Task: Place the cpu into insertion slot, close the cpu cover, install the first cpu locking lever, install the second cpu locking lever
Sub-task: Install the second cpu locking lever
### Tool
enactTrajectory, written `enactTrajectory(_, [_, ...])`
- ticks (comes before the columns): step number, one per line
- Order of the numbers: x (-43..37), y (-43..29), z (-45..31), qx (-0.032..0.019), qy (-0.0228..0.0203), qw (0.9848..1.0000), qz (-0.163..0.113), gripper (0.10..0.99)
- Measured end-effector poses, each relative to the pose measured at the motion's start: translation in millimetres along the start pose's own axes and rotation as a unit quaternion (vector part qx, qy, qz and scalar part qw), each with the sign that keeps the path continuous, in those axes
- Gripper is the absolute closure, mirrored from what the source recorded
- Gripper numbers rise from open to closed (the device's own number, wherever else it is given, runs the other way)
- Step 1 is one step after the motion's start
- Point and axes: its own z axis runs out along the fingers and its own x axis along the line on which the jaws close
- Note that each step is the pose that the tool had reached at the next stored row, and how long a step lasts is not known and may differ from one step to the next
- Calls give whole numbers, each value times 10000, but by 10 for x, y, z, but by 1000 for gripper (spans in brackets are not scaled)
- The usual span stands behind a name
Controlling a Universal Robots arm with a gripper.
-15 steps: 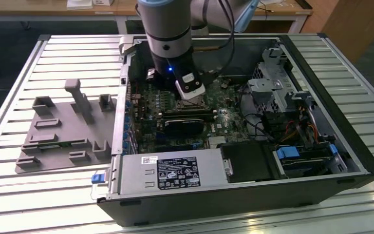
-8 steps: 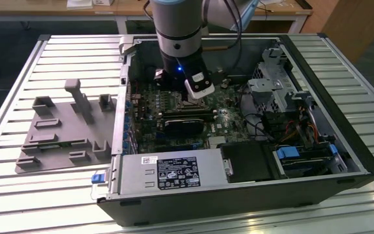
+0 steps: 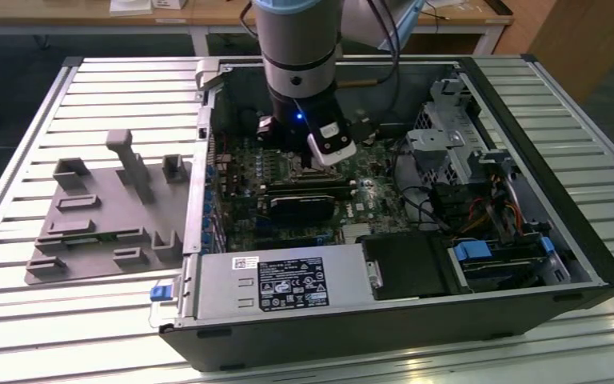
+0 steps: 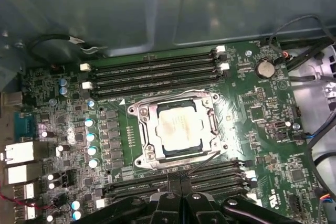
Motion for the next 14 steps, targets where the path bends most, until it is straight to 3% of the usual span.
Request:
enactTrajectory(6, [24,-24,103,2,13,10000,4,984])
enactTrajectory(14, [155,-73,225,3,15,10000,4,984])
